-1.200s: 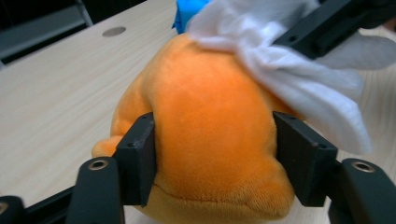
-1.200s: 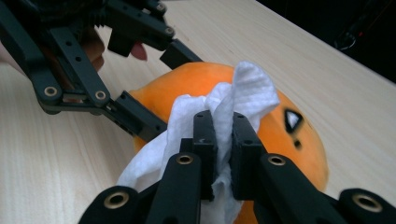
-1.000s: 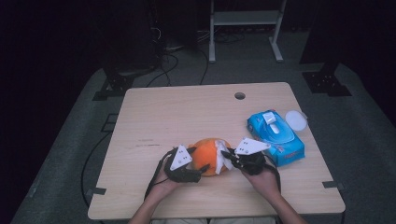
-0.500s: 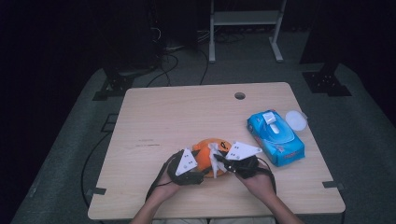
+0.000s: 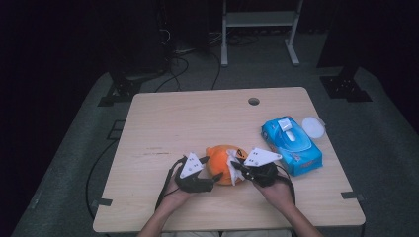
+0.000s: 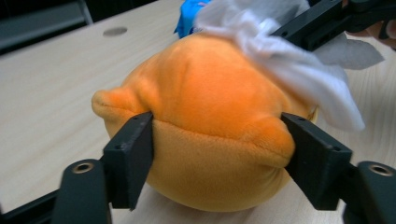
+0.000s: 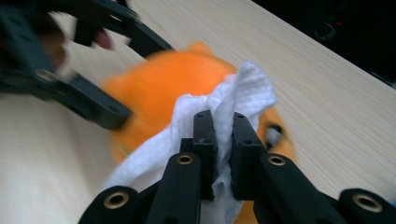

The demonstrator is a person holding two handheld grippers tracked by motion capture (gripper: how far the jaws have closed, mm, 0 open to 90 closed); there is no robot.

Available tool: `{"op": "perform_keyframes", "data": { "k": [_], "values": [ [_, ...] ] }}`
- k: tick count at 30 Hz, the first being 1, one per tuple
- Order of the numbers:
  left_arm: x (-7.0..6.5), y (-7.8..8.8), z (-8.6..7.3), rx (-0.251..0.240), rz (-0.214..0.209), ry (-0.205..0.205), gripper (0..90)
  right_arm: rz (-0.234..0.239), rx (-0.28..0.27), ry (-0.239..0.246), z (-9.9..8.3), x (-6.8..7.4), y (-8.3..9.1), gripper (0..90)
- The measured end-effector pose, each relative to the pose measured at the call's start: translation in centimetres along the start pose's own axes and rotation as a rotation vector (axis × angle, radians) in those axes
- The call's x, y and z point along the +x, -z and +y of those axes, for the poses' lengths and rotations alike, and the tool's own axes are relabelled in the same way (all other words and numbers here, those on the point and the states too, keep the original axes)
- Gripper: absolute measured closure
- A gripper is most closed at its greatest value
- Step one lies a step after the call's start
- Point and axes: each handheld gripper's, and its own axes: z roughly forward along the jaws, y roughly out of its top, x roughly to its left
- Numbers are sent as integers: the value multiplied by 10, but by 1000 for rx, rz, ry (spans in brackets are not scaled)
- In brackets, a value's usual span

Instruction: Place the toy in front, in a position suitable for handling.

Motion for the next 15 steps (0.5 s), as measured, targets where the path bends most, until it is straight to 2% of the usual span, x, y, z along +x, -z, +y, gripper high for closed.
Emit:
{"op": "perform_keyframes", "data": {
  "k": [1, 2, 3, 4, 5, 8, 10, 11, 12, 13, 14, 15],
  "values": [
    [-3, 0, 1, 1, 4, -33, 306, 16, -9, 9, 3, 4, -1, 823],
    [-11, -1, 2, 9, 18, -107, 311, 36, -18, 13, 5, 9, -2, 823],
    [-11, -1, 2, 9, 18, -107, 313, 36, -18, 13, 5, 9, -2, 823],
    [-14, -1, 3, 19, 27, -149, 315, 70, -23, 23, 7, 18, -4, 823],
    [-19, -2, 2, 27, 42, -186, 316, 68, -18, 46, 8, 22, -5, 823],
    [-18, -2, 1, 20, 34, -169, 320, 60, -14, 49, 9, 20, -4, 824],
    [-17, -2, 1, 19, 31, -178, 320, 6, -23, 11, 7, 5, 3, 823],
    [-18, -2, 1, 17, 28, -177, 319, 6, -23, 11, 7, 5, 3, 823],
    [-18, -3, 0, 5, 11, -176, 312, -29, -15, -13, 3, -8, 8, 823],
    [-18, -3, 0, 5, 11, -176, 293, -29, -15, -13, 3, -8, 8, 823],
    [-17, -3, -1, -5, -5, -162, 270, -34, 1, -31, -4, -16, 9, 823],
    [-16, -4, -1, -20, -19, -141, 262, -35, 2, -36, -6, -18, 9, 823]
  ]
}}
